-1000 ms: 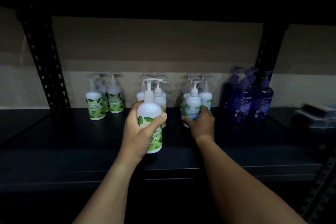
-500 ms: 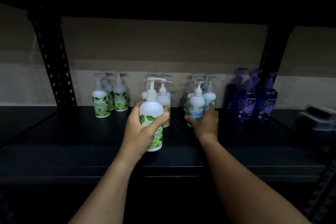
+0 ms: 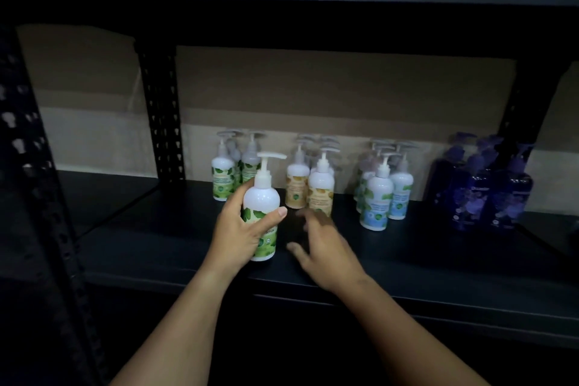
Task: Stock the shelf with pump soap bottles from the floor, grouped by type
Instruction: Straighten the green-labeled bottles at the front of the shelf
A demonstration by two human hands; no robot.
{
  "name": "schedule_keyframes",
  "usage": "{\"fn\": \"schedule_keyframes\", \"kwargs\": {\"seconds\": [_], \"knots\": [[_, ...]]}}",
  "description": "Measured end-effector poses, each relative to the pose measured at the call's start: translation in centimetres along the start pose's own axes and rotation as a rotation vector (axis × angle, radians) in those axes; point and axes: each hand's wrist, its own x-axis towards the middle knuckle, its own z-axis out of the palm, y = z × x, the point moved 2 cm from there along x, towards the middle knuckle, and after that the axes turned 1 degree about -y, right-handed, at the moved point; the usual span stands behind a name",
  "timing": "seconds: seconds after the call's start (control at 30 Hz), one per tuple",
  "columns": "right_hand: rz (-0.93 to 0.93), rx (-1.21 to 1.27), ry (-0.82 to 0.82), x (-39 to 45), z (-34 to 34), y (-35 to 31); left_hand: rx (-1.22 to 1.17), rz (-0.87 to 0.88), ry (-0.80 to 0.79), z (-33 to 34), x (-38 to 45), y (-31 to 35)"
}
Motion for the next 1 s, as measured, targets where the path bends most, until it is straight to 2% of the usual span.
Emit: {"fn": "schedule_keyframes", "kwargs": {"seconds": [0.13,0.5,0.67,0.8,1.0], "knots": [[-0.031,0.0,-0.147,1.4,2.1,-1.6,-0.013,-0.021,0.042,-1.6,0.7,-1.6],[-0.063,-0.018,-0.234,5.2,4.8,-0.6,0.068,0.013,0.044,-3.1,6.0,-6.2],[-0.069,-0.012,-0.27,7.5,5.8,-0.6,0.263,0.069,0.091,-3.2,9.2,-7.7],[-0.051,0.002,-0.274,9.0,6.6,-0.4,0.695,0.161,0.227,-3.5,11.1,-9.0],[-0.081,0.014,-0.258,10.4,7.5,0.1,0.874,0.229,0.31,-3.7,13.4,-10.3]]}}
